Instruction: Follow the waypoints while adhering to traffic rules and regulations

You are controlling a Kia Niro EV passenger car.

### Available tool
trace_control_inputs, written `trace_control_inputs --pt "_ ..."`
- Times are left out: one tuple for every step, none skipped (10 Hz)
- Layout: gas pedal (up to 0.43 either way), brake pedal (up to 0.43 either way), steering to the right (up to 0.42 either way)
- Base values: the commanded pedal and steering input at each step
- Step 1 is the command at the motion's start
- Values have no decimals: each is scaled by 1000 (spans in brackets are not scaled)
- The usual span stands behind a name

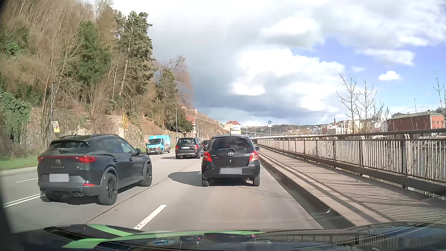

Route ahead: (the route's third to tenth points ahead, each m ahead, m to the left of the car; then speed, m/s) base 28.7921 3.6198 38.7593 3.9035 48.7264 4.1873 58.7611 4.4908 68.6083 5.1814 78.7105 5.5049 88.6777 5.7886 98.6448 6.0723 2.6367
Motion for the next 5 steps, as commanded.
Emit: trace_control_inputs --pt "0 0 -8" --pt "0 0 -8" --pt "0 0 -8" --pt "0 0 -7" --pt "0 0 -6"
